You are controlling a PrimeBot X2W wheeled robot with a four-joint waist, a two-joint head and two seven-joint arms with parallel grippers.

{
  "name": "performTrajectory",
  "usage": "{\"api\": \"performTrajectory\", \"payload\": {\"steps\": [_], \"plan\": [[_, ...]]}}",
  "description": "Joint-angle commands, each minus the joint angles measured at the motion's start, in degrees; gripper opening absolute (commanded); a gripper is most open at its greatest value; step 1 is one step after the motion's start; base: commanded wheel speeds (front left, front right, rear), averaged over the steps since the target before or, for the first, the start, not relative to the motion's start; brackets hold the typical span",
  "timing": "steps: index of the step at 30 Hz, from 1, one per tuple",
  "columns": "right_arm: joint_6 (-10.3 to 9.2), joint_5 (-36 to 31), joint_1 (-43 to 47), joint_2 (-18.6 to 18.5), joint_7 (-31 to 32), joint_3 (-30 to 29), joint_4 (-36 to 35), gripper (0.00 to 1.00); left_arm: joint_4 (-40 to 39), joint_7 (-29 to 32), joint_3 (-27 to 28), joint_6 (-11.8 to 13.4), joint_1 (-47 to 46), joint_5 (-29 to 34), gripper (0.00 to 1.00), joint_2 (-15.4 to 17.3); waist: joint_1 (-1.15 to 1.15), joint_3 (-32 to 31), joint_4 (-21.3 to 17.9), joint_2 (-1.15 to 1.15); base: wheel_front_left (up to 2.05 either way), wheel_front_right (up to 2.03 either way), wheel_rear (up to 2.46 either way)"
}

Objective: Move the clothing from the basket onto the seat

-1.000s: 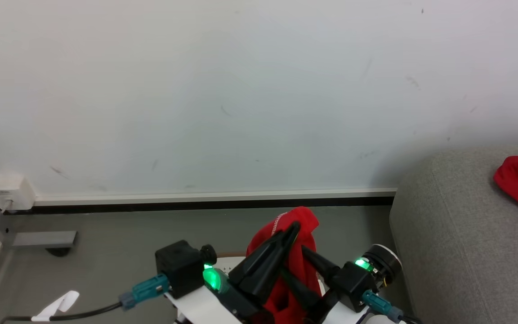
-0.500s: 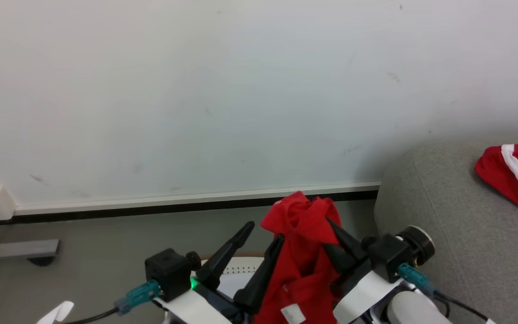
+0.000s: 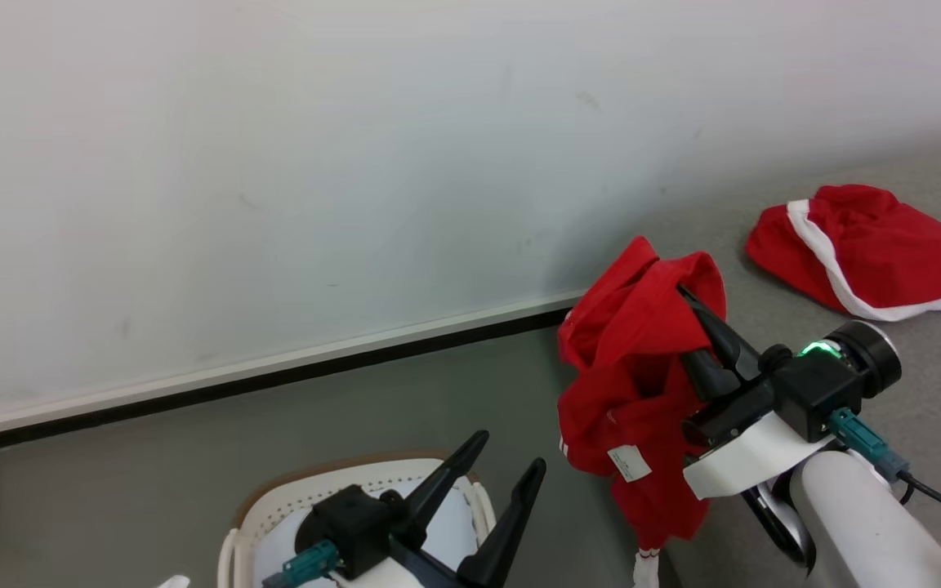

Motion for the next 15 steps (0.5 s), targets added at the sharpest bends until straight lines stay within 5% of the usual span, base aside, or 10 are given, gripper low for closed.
{"api": "performTrajectory", "payload": {"steps": [1,8,15], "plan": [[-0.15,0.06,-1.13,-0.77,-0.03,-0.33,-0.82,0.00,0.53,-0.52,0.43,-0.35,-0.77,1.42,1.00,-0.27,0.00,1.52,-3.46,0.00,0.00,0.00,0.00],[-0.15,0.38,-2.95,-2.63,-0.03,-2.67,-3.40,0.00,1.95,-0.87,1.35,-1.47,-2.11,3.02,1.00,-0.93,0.00,4.61,-8.30,0.00,0.00,0.00,0.00],[-0.15,-1.34,-8.91,-4.55,0.01,-8.58,-5.45,0.00,0.81,-0.90,2.20,-2.46,-6.05,5.37,1.00,0.10,0.00,13.31,-7.84,0.00,0.00,0.00,0.00]]}}
